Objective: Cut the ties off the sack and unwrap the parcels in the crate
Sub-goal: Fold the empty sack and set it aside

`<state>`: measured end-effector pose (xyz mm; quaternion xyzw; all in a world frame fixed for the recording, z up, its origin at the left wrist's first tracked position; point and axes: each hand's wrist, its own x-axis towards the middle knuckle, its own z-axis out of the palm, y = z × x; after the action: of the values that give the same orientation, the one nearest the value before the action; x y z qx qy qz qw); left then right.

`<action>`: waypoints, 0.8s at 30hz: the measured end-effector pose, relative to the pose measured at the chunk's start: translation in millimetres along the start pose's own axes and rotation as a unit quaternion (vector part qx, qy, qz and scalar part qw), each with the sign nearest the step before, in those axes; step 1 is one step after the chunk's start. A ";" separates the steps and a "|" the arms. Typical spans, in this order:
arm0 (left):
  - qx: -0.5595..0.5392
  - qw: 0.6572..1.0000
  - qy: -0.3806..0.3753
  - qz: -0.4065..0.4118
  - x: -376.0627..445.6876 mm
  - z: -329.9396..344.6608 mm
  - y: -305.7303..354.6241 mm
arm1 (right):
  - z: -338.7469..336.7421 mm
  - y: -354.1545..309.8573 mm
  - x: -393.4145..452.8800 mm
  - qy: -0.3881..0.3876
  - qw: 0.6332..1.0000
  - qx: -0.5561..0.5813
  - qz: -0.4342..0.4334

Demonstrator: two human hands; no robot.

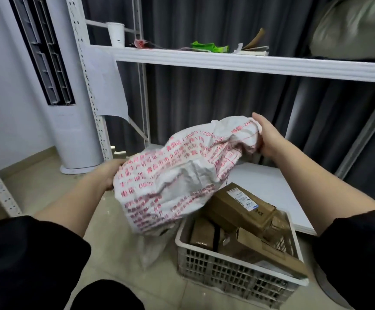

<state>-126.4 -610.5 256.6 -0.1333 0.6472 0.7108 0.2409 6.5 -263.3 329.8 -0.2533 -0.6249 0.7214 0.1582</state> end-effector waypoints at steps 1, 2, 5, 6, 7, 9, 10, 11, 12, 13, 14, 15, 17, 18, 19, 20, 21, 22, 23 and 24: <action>-0.055 0.998 0.023 0.033 1.6 0.2 9.4 | 1.1 0.2 0.3 -0.021 1.000 0.003 -0.008; -0.105 0.991 0.053 0.066 3.2 0.7 18.3 | 2.6 0.7 2.8 -0.026 0.999 -0.004 -0.019; -0.189 0.945 0.192 0.185 -11.2 6.9 46.7 | 10.3 5.4 16.9 0.082 0.986 -0.123 -0.083; -0.232 0.922 0.229 0.210 -15.1 8.5 58.2 | 14.4 6.6 17.9 0.140 0.967 -0.183 -0.110; -0.277 0.901 0.250 0.223 -19.8 11.8 69.3 | 20.9 8.2 16.1 0.176 0.948 -0.227 -0.135; -0.298 0.881 0.291 0.223 -20.7 17.0 84.6 | 35.7 7.9 7.5 0.142 0.935 -0.254 -0.203; -0.292 0.889 0.274 0.223 -33.2 24.9 87.4 | 44.0 6.5 0.8 0.087 0.936 -0.253 -0.230; -0.271 0.905 0.232 0.232 -49.4 37.1 86.8 | 52.3 5.5 -6.3 0.020 0.935 -0.260 -0.239; -0.272 0.917 0.169 0.238 -58.9 48.9 85.4 | 60.2 4.2 -15.2 -0.056 0.931 -0.276 -0.231; -0.288 0.923 0.101 0.233 -69.1 62.3 82.9 | 67.9 1.8 -26.3 -0.136 0.920 -0.305 -0.204; -0.281 0.936 0.036 0.208 -79.2 74.1 78.9 | 75.1 -1.1 -38.1 -0.221 0.898 -0.347 -0.156; -0.251 0.951 -0.014 0.180 -82.7 80.1 75.3 | 82.3 -3.2 -50.4 -0.308 0.861 -0.394 -0.095; -0.144 0.980 -0.055 0.126 -82.1 88.9 65.3 | 94.3 2.2 -62.9 -0.441 0.775 -0.451 0.014; -0.108 0.986 -0.054 0.112 -78.1 91.1 60.2 | 99.3 9.0 -65.9 -0.478 0.749 -0.456 0.050; -0.096 0.988 -0.054 0.109 -75.5 94.6 55.9 | 104.4 18.8 -66.4 -0.493 0.742 -0.449 0.073; -0.097 0.987 -0.058 0.110 -75.7 99.7 51.3 | 108.2 29.2 -66.2 -0.492 0.750 -0.432 0.090; -0.109 0.986 -0.065 0.112 -76.3 104.2 48.2 | 110.9 39.7 -65.0 -0.484 0.769 -0.404 0.109; -0.121 0.983 -0.072 0.118 -78.0 107.5 45.0 | 112.5 48.9 -62.9 -0.471 0.796 -0.355 0.133; -0.126 0.981 -0.074 0.125 -79.3 110.5 42.3 | 113.6 55.4 -59.7 -0.455 0.829 -0.287 0.153; -0.127 0.980 -0.073 0.132 -81.8 112.7 39.8 | 114.6 58.9 -57.0 -0.433 0.862 -0.206 0.165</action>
<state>-63.8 -515.2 346.0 -0.0244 0.5441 0.8206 0.1729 -6.0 -398.4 291.9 -0.0415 -0.7138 0.6291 -0.3050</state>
